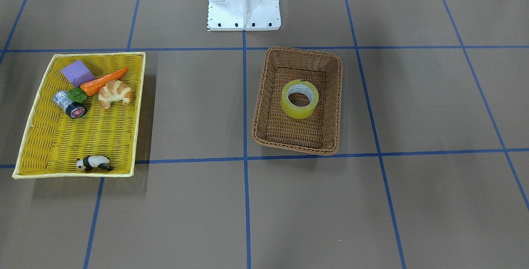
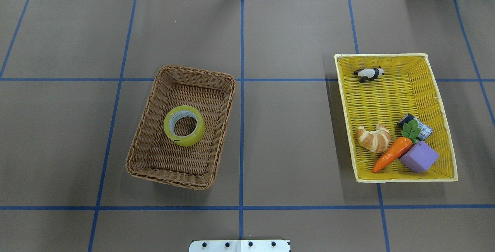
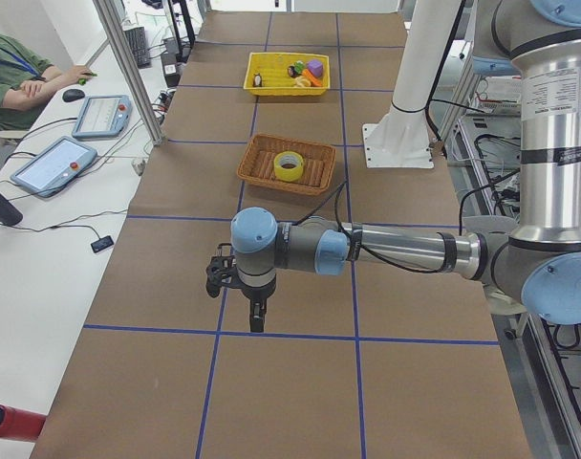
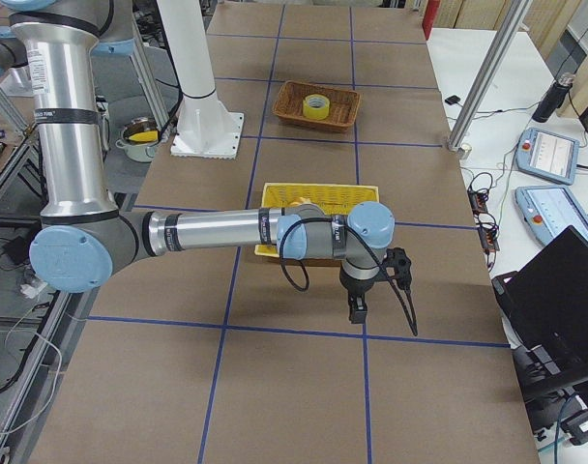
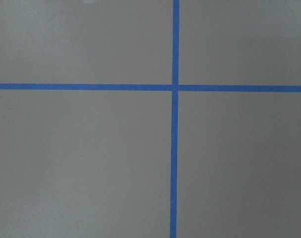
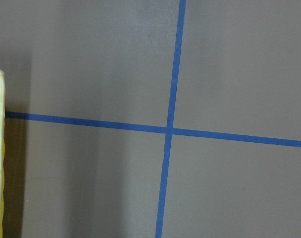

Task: Move tape to another basket

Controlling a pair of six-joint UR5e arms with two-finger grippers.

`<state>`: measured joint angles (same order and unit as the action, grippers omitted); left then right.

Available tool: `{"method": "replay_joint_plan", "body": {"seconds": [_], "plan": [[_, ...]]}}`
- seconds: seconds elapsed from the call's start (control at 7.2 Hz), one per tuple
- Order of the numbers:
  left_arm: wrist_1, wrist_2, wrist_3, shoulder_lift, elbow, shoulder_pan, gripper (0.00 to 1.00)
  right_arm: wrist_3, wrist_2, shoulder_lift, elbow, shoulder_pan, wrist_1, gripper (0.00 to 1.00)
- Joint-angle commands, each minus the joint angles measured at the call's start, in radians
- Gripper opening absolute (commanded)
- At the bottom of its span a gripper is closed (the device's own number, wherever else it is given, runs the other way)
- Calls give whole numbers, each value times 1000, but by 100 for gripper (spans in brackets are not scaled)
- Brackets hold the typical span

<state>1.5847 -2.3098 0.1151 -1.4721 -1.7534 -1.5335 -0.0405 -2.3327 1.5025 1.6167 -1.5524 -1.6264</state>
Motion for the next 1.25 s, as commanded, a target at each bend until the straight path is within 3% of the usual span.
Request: {"method": "replay_joint_plan", "body": {"seconds": [0.0, 1.11], "plan": [[-3, 0, -2, -2, 2, 0, 98, -1, -25, 1, -1, 0, 0, 100], [-3, 1, -2, -16, 22, 3, 98, -1, -27, 1, 2, 0, 0, 100]]}}
